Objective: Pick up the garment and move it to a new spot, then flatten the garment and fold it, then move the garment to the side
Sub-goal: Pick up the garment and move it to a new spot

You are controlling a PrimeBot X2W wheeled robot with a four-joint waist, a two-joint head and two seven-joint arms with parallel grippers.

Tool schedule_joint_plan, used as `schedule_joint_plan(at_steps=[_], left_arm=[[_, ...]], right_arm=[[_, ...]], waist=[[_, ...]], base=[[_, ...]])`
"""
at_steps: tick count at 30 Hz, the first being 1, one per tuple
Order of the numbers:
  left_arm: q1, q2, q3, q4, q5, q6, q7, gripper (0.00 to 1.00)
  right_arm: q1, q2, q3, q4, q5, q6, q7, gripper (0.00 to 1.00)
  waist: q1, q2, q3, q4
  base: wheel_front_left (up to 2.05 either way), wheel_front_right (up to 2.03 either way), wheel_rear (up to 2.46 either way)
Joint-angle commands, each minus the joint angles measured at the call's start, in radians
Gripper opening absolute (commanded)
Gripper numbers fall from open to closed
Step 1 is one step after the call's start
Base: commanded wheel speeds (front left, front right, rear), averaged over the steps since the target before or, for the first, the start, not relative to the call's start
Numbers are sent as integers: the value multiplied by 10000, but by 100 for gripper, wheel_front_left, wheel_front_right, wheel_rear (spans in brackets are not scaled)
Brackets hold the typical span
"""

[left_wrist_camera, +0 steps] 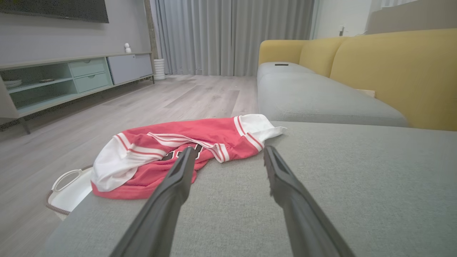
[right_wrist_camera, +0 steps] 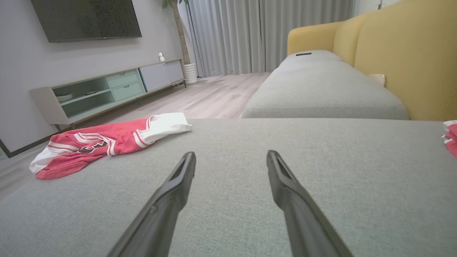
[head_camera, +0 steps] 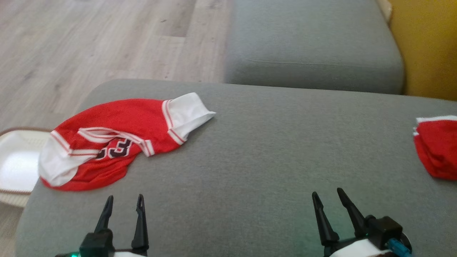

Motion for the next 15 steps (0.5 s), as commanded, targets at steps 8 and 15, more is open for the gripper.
schedule_joint_plan(at_steps=[8, 15], left_arm=[[-601, 32, 394, -493, 229, -122, -61, 100], [-532, 80, 439, -613, 281, -103, -61, 100]], right_arm=[[-209, -38, 135, -541, -26, 65, -110, 100], [-159, -38, 171, -479, -4, 65, -111, 100]], waist=[[0, 0, 84, 1218], [0, 0, 128, 1816]], base=[[0, 0, 0], [0, 0, 0]])
